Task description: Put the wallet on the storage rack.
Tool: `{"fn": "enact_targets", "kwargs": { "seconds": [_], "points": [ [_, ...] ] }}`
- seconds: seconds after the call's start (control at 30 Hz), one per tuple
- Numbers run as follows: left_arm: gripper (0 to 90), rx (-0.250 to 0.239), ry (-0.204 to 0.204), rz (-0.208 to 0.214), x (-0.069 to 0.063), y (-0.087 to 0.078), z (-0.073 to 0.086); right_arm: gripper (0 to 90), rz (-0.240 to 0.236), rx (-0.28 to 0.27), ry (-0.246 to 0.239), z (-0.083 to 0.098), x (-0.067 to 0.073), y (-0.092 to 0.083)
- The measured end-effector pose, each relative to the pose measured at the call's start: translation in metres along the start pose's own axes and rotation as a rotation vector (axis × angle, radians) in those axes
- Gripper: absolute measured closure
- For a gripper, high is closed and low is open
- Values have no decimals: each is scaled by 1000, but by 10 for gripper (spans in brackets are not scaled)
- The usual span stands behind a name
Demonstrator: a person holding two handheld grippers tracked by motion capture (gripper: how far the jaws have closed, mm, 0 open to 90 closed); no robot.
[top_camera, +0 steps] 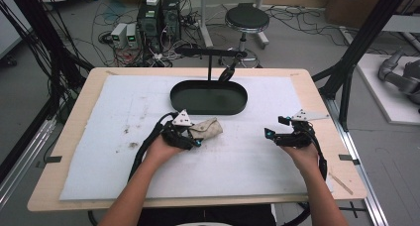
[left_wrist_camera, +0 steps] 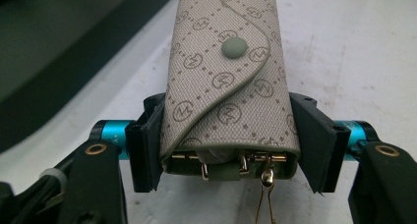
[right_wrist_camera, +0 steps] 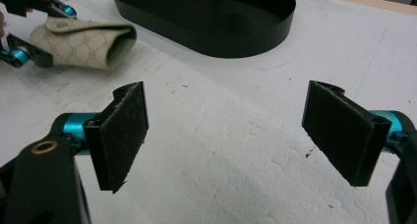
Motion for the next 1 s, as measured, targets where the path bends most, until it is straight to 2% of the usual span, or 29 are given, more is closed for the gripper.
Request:
{"fn": "enact_targets", "kwargs": {
  "seconds": [0.13,0.33,0.43,0.6,0.77,1.0],
  "points": [
    [363,-31,-7,-2,6,-9,-10,180,0,-1,-2,0,0,0],
    [363,-6,21,-28,20,-21,-25,180,-1,0,-1,0,0,0],
    [363,-7,19,-23,27,-25,-33,180,-1,-1,-1,0,0,0],
    [363,10,31,-9,38,-25,-45,180,-4,3,0,0,0,1],
    [363,22,44,-16,51,-25,-59,180,-1,2,-2,1,0,1],
    [362,58,59,-10,72,-15,-73,180,-8,6,0,1,1,2]
  ]
}}
Point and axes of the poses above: each handheld gripper's, and its own axes: y roughly forward along the jaws, z roughly out of its underside, x roughly to its left, the point moved 8 cm from there along y, roughly forward along the jaws, and after that the axes turned 9 degrees about z, right-handed, at the moved point
